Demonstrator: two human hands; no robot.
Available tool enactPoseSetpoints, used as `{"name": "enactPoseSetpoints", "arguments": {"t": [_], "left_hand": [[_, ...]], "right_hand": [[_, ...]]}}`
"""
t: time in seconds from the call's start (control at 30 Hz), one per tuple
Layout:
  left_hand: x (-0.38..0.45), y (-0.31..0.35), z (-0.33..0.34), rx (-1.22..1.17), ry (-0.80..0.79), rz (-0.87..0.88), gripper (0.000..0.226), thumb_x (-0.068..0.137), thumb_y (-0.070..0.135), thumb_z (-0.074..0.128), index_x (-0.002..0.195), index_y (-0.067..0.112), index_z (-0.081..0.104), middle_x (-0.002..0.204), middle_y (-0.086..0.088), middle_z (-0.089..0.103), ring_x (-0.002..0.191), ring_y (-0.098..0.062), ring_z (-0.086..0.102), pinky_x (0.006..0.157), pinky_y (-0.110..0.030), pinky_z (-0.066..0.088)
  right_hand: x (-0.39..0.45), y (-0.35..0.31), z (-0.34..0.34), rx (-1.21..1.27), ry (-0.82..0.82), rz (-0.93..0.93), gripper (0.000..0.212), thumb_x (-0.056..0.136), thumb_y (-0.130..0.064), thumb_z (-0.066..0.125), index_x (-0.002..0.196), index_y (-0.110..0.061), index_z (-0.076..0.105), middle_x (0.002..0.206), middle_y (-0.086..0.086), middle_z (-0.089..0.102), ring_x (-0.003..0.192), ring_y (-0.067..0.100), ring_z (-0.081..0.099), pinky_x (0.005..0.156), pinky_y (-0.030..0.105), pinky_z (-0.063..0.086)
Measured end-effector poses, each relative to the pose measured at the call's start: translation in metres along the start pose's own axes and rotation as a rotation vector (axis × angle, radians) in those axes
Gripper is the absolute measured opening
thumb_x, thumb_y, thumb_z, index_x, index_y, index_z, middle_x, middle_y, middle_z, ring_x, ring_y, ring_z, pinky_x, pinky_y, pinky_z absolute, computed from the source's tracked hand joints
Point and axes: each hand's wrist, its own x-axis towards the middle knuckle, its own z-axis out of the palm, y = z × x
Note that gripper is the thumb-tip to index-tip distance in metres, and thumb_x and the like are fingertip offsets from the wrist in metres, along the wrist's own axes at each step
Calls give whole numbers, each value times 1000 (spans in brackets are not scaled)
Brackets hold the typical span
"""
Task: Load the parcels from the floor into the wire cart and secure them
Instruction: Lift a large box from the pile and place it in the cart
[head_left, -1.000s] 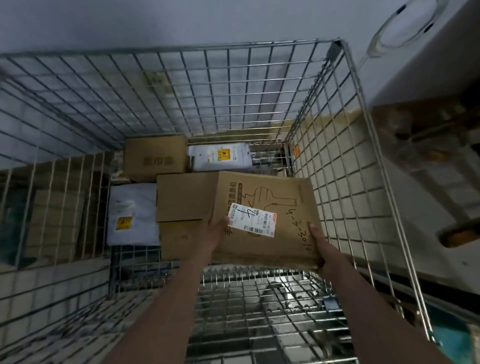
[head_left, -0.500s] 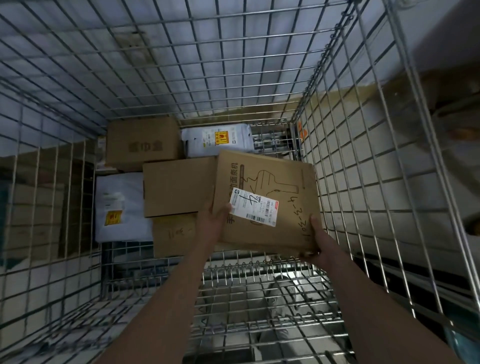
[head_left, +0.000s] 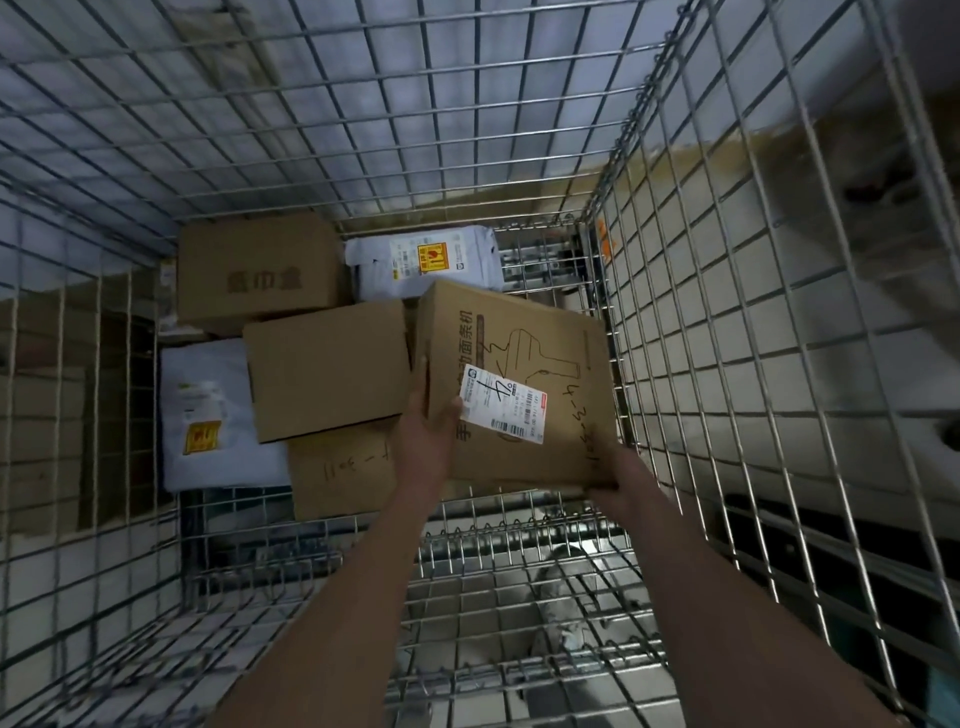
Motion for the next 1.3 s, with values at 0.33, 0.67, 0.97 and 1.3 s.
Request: {"name": "enactPoseSetpoints", "arguments": {"t": [0.33, 0.67, 0.97, 1.3], "left_hand": [[-17, -22, 8, -155, -2, -35, 65, 99, 28, 62, 154, 39, 30, 133, 13, 59, 117, -4, 59, 101, -30, 50], [-11, -26, 15, -19, -167, -36, 75, 101, 32, 54, 157, 43, 6, 149, 0, 51, 128, -22, 55, 105, -48, 48], [-17, -28, 20, 56, -170, -71, 71, 104, 10, 46, 160, 25, 6, 152, 6, 39, 128, -7, 43, 101, -20, 31], [11, -38, -6, -39, -323, -336, 91, 84, 38, 77, 151, 50, 16, 153, -1, 45, 137, -28, 47, 110, -59, 39]], "right_hand": [[10, 29, -2, 189, 76, 155, 61, 93, -47, 62, 136, -11, 39, 125, 19, 45, 131, 49, 40, 101, 73, 37], [33, 41, 2, 230, 109, 144, 86, 60, -54, 78, 130, -13, 49, 114, 11, 63, 112, 33, 59, 106, 53, 45], [29, 31, 35, 136, 200, 249, 64, 98, -56, 46, 145, -13, 38, 144, 15, 46, 131, 39, 46, 108, 62, 37], [12, 32, 60, -425, 191, 10, 47, 90, -45, 62, 124, -13, 60, 126, 6, 62, 106, 26, 64, 86, 42, 55]]}}
